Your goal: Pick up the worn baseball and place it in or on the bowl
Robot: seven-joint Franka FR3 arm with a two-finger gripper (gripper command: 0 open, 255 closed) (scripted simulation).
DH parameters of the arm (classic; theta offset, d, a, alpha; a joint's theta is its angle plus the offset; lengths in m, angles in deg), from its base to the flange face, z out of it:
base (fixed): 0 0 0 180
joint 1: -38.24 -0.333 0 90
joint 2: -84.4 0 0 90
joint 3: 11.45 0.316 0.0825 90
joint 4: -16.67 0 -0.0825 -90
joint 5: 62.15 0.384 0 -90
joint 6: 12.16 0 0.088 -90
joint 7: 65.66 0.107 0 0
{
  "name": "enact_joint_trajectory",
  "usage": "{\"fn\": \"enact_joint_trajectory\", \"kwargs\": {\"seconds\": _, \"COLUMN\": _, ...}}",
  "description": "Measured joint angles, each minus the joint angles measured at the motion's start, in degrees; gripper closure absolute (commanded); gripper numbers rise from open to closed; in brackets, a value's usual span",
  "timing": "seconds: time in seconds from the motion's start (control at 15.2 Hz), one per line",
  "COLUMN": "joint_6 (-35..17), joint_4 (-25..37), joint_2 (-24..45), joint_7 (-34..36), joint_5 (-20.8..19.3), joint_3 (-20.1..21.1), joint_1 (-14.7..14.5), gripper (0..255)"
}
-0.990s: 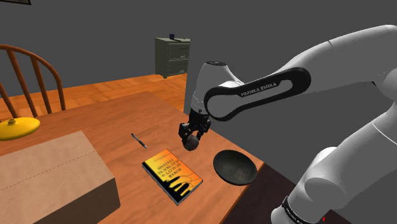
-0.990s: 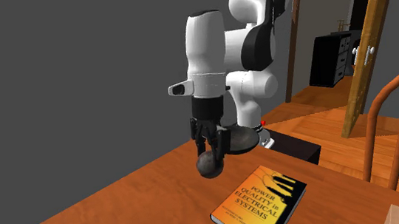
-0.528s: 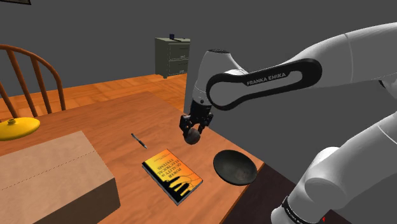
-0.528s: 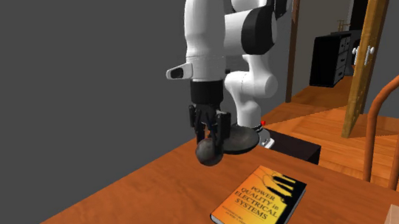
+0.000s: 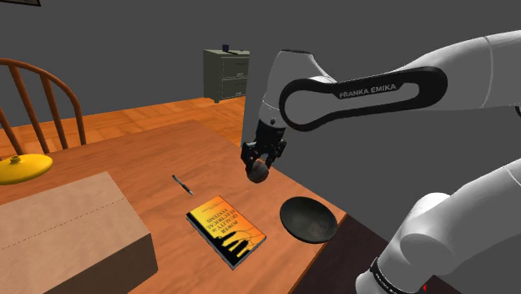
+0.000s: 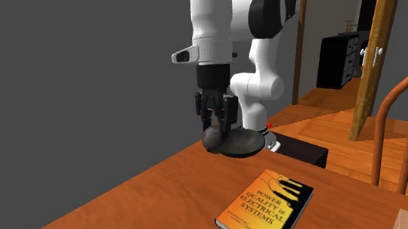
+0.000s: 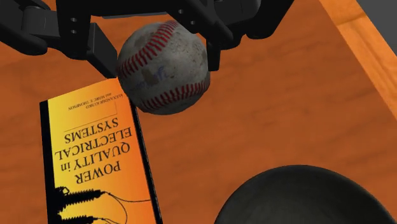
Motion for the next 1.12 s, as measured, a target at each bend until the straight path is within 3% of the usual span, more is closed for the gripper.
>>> {"fn": "enact_joint_trajectory", "kwargs": {"seconds": 0.46, "joint_6": 5.2, "joint_4": -12.9, "joint_2": -17.8, "joint_7": -3.7, "joint_5": 3.3, "joint_3": -4.1, "joint_1": -2.9, "gripper": 255}}
{"fn": "enact_joint_trajectory", "kwargs": {"seconds": 0.86, "joint_6": 13.6, "joint_4": -21.9, "joint_2": -34.7, "joint_7": -5.0, "joint_5": 3.4, "joint_3": -7.6, "joint_1": -5.4, "gripper": 255}}
{"fn": "enact_joint_trajectory", "kwargs": {"seconds": 0.99, "joint_6": 14.0, "joint_4": -23.8, "joint_2": -37.0, "joint_7": -5.2, "joint_5": 3.4, "joint_3": -8.0, "joint_1": -5.7, "gripper": 255}}
{"fn": "enact_joint_trajectory", "kwargs": {"seconds": 1.06, "joint_6": 14.0, "joint_4": -23.8, "joint_2": -37.0, "joint_7": -5.2, "joint_5": 3.4, "joint_3": -8.0, "joint_1": -5.7, "gripper": 0}}
{"fn": "enact_joint_trajectory", "kwargs": {"seconds": 1.12, "joint_6": 14.0, "joint_4": -23.8, "joint_2": -37.0, "joint_7": -5.2, "joint_5": 3.4, "joint_3": -8.0, "joint_1": -5.7, "gripper": 0}}
